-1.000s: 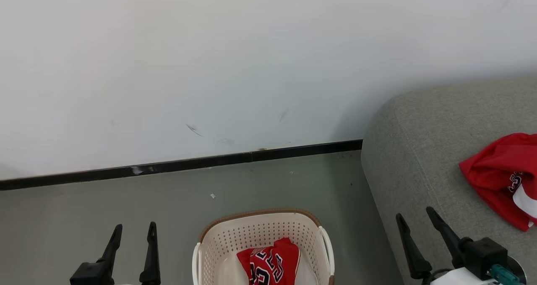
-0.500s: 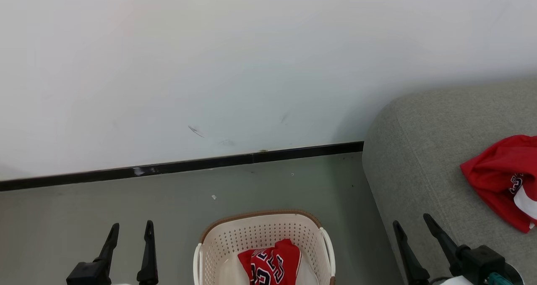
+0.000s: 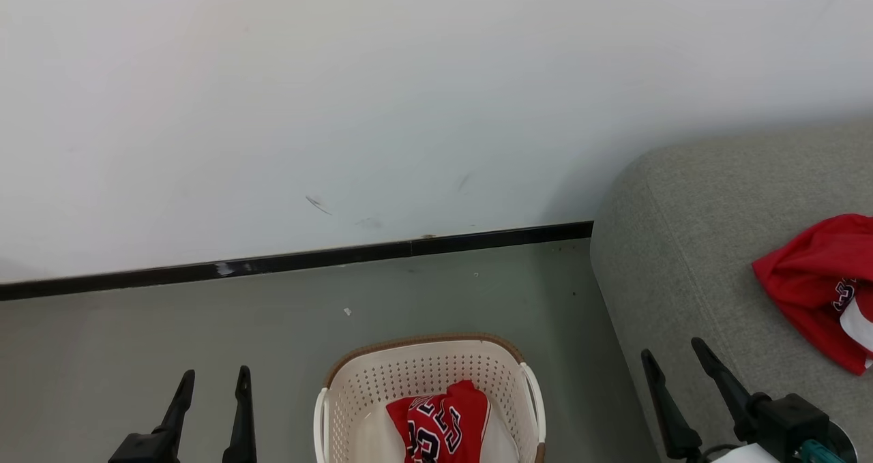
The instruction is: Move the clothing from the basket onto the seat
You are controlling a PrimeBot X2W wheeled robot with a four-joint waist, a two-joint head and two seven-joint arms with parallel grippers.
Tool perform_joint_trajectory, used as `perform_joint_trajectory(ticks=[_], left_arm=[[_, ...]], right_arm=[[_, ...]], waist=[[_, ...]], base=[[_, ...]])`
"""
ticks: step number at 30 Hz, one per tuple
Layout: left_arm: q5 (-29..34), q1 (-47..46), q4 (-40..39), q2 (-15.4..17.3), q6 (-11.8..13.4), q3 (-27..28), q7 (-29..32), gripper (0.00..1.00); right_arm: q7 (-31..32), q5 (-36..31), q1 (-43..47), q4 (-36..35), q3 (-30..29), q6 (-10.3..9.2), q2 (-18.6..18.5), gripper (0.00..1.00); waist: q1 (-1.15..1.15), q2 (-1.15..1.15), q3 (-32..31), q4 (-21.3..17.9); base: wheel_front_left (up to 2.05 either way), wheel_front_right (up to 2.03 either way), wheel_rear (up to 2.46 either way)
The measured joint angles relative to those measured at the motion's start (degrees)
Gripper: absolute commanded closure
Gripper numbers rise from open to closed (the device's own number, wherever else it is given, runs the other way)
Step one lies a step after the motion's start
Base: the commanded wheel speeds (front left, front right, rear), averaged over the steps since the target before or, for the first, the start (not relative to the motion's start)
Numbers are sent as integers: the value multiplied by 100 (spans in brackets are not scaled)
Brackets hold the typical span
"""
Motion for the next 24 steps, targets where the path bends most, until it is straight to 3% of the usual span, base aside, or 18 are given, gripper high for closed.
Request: perform_joint_trajectory(ticks=[13, 24], left_arm=[[213, -166, 9, 158, -197, -208, 11, 0], [441, -842, 180, 133, -505, -822, 371, 0]], right_arm=[[0, 0, -25, -305, -138, 0, 4, 0], [0, 2, -35, -505, -291, 0, 12, 0]], waist=[[0, 0, 242, -45], [0, 0, 624, -122]], base=[[0, 0, 0], [0, 0, 0]])
